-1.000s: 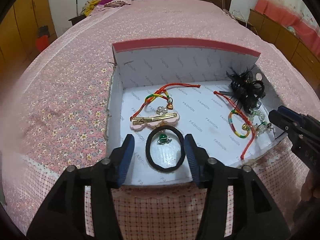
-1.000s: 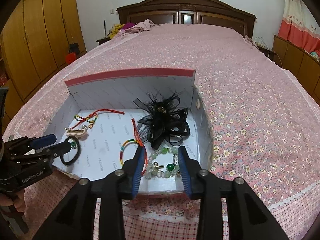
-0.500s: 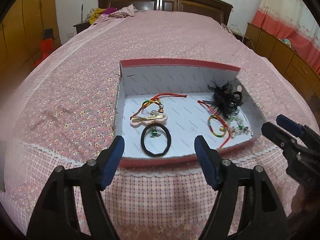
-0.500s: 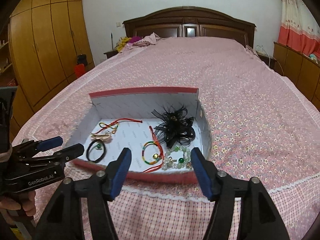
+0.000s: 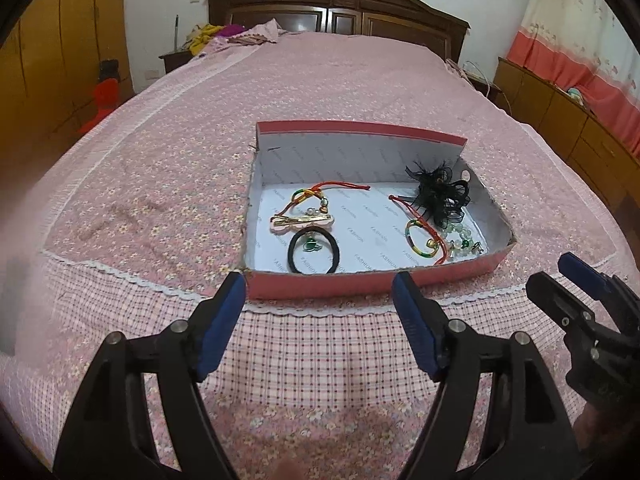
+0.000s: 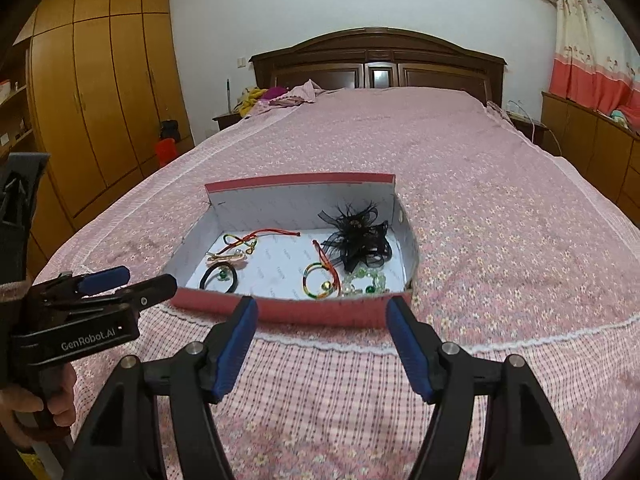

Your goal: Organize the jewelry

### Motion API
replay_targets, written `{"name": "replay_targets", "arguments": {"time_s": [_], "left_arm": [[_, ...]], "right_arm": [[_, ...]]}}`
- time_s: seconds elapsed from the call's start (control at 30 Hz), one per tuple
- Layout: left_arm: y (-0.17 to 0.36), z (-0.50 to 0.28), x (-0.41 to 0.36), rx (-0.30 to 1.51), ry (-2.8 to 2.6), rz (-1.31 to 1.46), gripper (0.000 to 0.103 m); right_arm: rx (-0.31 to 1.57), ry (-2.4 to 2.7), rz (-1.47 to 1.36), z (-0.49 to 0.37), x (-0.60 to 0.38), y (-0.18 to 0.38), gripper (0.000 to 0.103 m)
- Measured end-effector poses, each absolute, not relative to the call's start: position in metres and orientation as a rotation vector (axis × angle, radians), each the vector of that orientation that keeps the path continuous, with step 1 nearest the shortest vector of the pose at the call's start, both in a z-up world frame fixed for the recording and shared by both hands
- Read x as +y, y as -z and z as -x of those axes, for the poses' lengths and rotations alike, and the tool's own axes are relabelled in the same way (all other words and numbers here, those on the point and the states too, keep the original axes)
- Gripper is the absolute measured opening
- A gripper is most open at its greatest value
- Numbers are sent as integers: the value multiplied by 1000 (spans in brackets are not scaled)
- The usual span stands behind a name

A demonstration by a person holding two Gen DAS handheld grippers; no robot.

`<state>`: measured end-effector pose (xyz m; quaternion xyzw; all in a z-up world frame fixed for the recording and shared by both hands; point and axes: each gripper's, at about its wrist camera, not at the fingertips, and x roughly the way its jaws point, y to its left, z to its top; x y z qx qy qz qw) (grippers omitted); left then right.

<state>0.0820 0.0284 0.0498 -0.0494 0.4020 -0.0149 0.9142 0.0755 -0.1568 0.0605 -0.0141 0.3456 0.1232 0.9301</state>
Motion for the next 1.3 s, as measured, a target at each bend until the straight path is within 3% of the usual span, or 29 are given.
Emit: {"name": "replay_targets", "arguments": {"time_s": [1.3], "left_arm": [[-44, -72, 25, 835, 15, 83, 69]], "right_arm": [[722, -237, 10, -64, -164, -51, 69]]}}
